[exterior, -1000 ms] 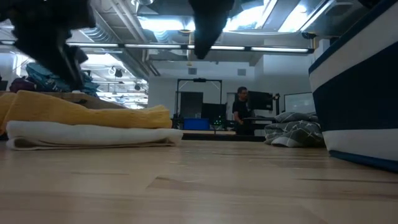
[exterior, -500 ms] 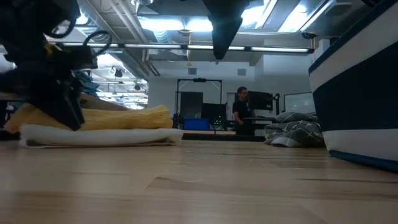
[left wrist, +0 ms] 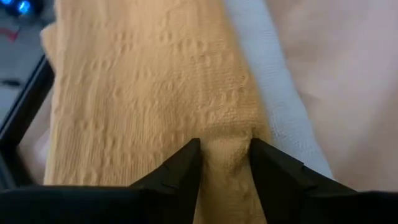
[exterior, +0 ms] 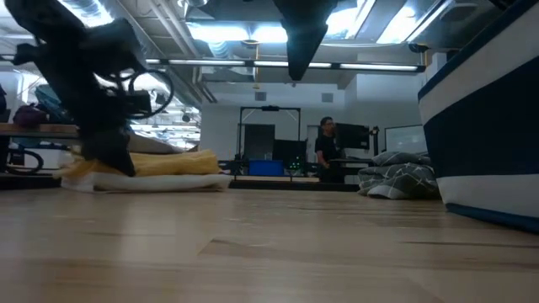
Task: Fold towel
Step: Stack the yellow towel on the white towel, then fold the gray towel
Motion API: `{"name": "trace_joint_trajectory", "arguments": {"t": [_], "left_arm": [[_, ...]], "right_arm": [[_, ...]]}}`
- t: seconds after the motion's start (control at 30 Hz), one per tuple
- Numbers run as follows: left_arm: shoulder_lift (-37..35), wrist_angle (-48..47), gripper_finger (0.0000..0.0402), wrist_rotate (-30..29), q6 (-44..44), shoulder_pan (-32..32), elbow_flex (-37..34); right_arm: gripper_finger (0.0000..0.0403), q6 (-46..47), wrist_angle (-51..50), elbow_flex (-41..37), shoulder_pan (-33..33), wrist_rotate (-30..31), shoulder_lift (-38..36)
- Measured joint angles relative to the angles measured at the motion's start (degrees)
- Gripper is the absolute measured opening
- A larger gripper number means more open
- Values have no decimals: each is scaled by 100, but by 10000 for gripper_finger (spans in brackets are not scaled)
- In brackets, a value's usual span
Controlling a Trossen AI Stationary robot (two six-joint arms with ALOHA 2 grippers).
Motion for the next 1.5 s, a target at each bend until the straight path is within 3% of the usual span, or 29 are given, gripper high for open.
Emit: {"name": "trace_joint_trajectory", "arguments": {"t": [0.23,0.5,0.77,0.97,1.1,1.4,1.5], "left_arm": [[-75,307,129,155,260,805,-2],[-678,2034,129,2007,402,512,4],[-826,2686,129,2387,-82,269,9],[-826,2384,129,2922,-413,43,9],[-826,2046,129,2951,-411,-107,9],[-826,1607,129,2951,-409,-232,6],[-826,1605,129,2951,-305,-232,6]], "right_arm": [[184,-5,-51,2,0,241,0],[184,-20,-146,94,-13,414,-191],[184,-12,-145,94,-297,1065,-707],[184,-9,-148,94,-1009,1290,-1122],[184,-33,-149,90,-1614,1261,-1314],[184,44,-149,85,-3024,129,-1898],[184,136,-149,85,-3248,110,-2310]]}}
